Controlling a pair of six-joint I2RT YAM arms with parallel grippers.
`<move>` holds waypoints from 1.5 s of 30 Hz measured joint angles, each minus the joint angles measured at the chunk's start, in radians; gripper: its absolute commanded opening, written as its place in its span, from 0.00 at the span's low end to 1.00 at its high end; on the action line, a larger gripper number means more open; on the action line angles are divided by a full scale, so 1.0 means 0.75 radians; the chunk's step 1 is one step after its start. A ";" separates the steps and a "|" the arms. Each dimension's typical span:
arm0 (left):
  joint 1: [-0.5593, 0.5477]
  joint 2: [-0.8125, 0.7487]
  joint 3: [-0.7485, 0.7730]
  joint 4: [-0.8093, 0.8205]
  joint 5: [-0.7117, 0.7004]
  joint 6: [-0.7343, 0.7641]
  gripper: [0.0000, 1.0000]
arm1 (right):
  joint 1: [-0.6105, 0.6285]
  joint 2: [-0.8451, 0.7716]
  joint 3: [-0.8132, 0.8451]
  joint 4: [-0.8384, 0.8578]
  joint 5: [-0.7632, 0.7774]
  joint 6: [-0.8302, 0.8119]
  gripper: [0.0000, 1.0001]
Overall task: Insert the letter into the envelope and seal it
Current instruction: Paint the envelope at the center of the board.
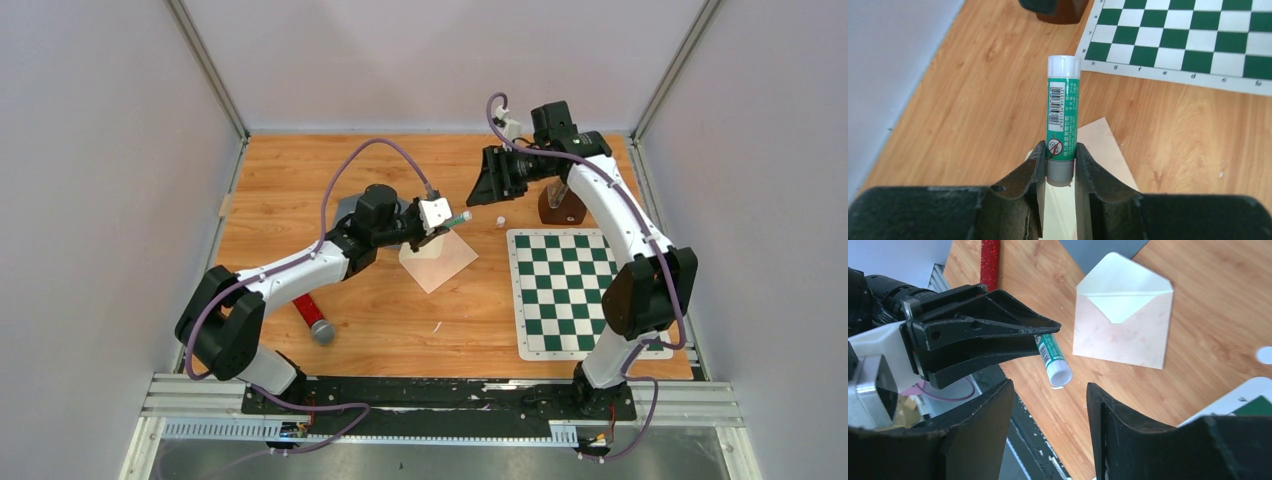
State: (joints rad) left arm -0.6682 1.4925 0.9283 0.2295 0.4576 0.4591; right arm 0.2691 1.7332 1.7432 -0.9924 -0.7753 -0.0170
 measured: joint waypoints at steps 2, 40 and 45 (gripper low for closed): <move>0.000 0.000 0.001 0.006 -0.009 -0.093 0.00 | 0.010 -0.001 -0.036 0.019 -0.019 0.040 0.57; 0.000 0.024 0.062 0.110 0.041 -0.367 0.00 | 0.058 0.064 -0.101 0.113 -0.161 0.161 0.08; 0.000 0.028 0.062 0.110 0.033 -0.372 0.39 | 0.061 0.064 -0.102 0.113 -0.140 0.150 0.00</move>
State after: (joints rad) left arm -0.6682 1.5139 0.9745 0.3119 0.4820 0.1802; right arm 0.3149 1.7809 1.6669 -0.9077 -0.8806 0.0956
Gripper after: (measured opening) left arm 0.294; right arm 0.259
